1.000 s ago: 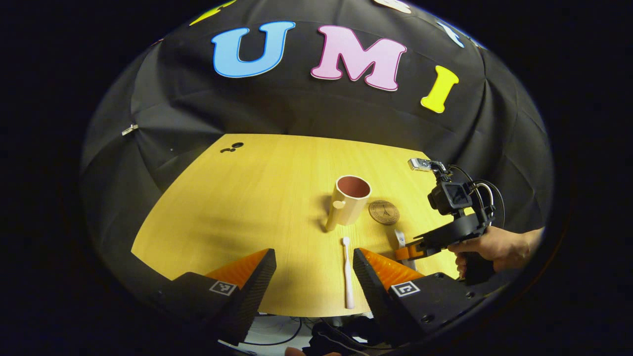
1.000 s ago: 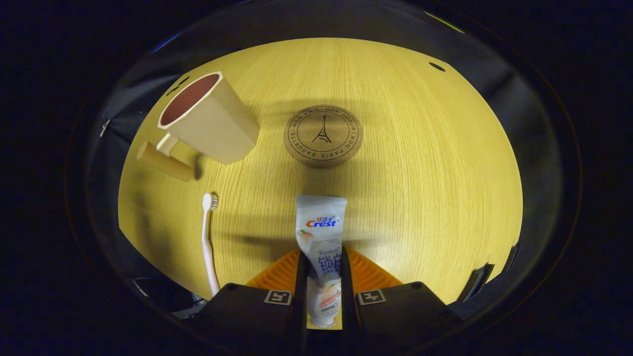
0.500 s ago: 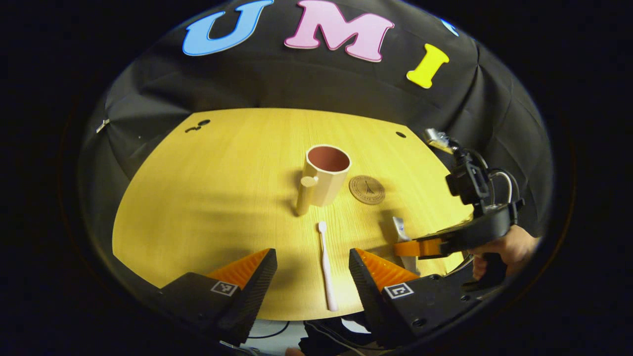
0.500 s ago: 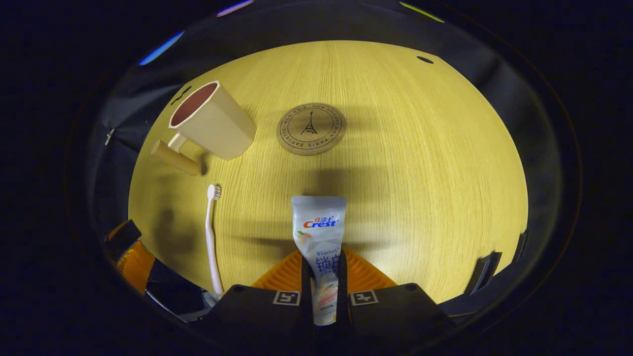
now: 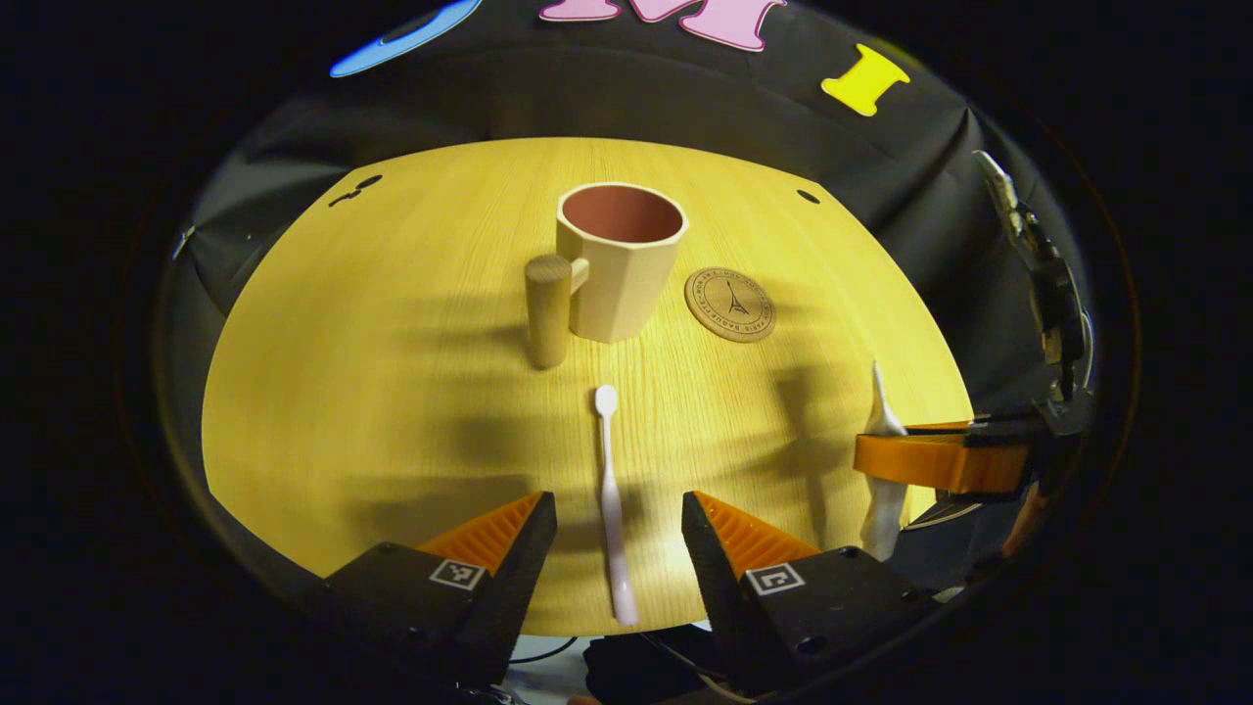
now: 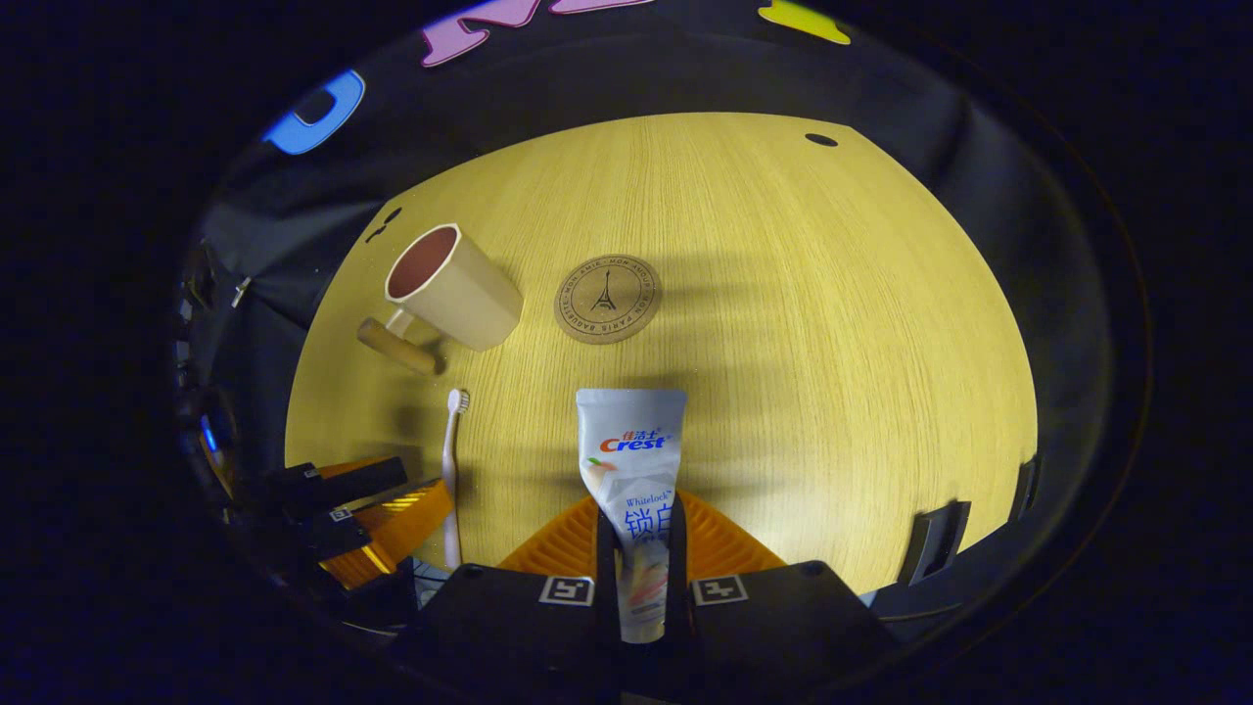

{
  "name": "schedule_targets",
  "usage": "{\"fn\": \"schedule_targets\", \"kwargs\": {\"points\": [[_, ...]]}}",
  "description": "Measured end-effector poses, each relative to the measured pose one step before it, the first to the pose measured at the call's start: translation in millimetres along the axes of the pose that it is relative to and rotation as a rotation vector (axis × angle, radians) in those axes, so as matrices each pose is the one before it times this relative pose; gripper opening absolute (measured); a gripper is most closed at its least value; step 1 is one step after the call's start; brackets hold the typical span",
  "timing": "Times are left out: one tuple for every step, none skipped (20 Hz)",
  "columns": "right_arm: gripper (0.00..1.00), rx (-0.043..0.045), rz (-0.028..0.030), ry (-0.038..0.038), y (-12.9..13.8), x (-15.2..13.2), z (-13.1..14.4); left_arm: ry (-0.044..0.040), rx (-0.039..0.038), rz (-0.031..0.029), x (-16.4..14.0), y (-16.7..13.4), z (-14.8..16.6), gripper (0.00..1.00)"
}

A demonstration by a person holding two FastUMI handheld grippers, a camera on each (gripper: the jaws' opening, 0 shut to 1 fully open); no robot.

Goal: Put the toothbrush and toothpaste on the desktop into the cup, then pick up the cup and place it on the coaster on the desktop.

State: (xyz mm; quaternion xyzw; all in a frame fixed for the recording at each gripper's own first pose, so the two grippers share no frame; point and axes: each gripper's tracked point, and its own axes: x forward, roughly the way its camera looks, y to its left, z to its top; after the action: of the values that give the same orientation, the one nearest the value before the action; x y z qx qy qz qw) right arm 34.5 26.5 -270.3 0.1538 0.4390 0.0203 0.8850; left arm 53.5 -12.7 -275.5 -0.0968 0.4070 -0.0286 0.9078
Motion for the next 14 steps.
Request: {"fn": "schedule_targets", "kwargs": {"points": [[0.21,0.01066,0.00827,-0.00505,-2.19,-4.46,2.35,0.01244,-0.00202,0.00624,3.50,-0.12,-0.20,0.81],[0.22,0.00780,0.00465,-0.00334,-2.79,-3.19,0.36,0.01192,-0.00342,0.00665,4.16,0.35,0.82,0.81],[0.22,0.00374,0.00020,-0.00519,-2.82,-2.35,1.63,0.00870,-0.00202,0.00636,4.81,-0.27,-0.28,0.80],[0.21,0.00235,-0.00213,-0.00580,-5.00,-4.36,1.16,0.00933,-0.00056,0.00657,3.31,1.01,0.45,0.80],[0.21,0.00365,-0.00092,-0.00360,-4.02,-3.58,1.09,0.00559,0.00259,0.00653,3.10,0.34,0.92,0.79],[0.21,0.00922,0.00158,-0.00452,-2.41,-1.83,1.64,0.00517,0.00550,0.00883,3.05,0.82,1.30,0.79],[0.22,0.01401,0.00523,-0.00136,-2.33,-2.05,1.62,0.00808,0.00405,0.01200,3.78,2.30,0.59,0.79],[0.22,0.01428,0.00443,-0.00349,-2.49,-2.00,1.77,0.01345,0.00029,0.01133,2.43,0.79,-0.24,0.78],[0.22,0.01166,0.00196,-0.00413,-3.62,-0.99,2.08,0.01336,-0.00330,0.00884,3.46,0.32,-1.69,0.86],[0.21,0.00568,-0.00006,-0.00524,-3.72,-1.53,2.07,0.01160,-0.00209,0.01418,1.24,0.98,-0.74,0.76],[0.21,0.00475,-0.00071,-0.00292,-3.98,-0.70,1.36,-0.00140,0.00701,0.01034,0.94,1.20,0.73,0.84],[0.21,0.00524,0.00281,0.00092,-3.07,-0.70,0.46,0.00100,0.00673,0.00750,0.23,-0.39,1.11,0.73],[0.21,0.00966,0.00339,0.00072,-2.95,0.13,0.43,0.00583,0.00281,0.01679,0.03,1.43,-1.04,0.72],[0.21,0.01019,0.00542,0.00180,-1.83,-0.03,0.83,0.01774,0.00113,0.03196,0.27,3.75,-3.58,0.72]]}}
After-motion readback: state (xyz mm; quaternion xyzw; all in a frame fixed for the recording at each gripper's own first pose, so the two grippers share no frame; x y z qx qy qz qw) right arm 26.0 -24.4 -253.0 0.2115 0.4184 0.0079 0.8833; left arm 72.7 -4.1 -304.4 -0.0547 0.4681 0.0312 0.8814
